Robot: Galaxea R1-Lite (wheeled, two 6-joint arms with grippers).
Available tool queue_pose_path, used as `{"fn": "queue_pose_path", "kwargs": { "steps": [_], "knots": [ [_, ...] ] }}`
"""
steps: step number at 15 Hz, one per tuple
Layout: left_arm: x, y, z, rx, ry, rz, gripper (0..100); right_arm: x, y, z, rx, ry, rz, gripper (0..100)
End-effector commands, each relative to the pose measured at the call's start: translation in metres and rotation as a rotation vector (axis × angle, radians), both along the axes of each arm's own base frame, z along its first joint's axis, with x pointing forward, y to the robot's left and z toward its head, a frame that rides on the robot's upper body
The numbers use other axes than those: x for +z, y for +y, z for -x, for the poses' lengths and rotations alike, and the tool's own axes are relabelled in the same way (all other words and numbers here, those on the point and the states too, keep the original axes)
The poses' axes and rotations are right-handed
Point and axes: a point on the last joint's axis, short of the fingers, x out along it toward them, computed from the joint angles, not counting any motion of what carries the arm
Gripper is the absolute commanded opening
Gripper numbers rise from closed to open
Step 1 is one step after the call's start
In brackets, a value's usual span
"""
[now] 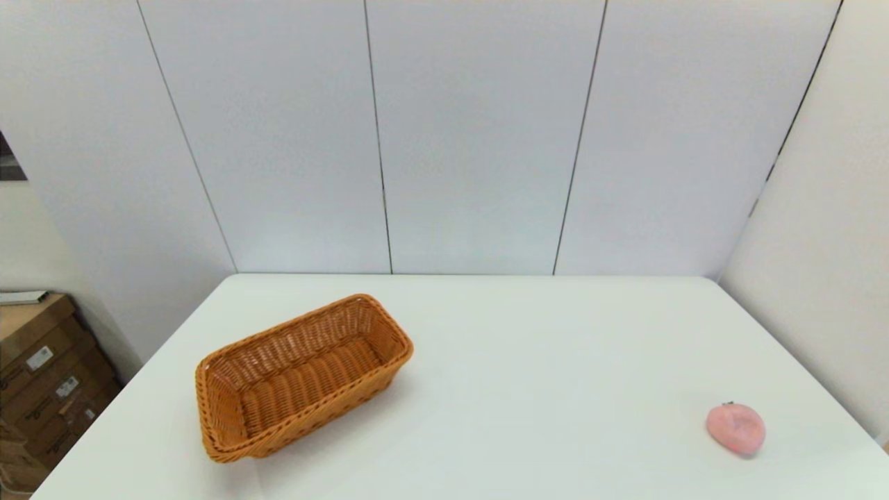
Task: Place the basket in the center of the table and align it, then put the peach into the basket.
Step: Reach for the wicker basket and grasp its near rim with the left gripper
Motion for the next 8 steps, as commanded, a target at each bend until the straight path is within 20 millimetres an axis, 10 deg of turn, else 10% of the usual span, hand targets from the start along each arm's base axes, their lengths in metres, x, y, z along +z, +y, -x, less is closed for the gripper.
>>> {"fn": "queue_pose_path", "kwargs": {
  "steps": [1,8],
  "knots": [
    [0.0,0.0,0.0,-0.001,-0.003,-0.001,100,0.0,0.0,0.0,-0.001,0.001,0.0,100],
    [0.044,0.0,0.005,-0.005,0.04,0.097,100,0.0,0.0,0.0,0.001,0.0,-0.001,100]
  ]
}}
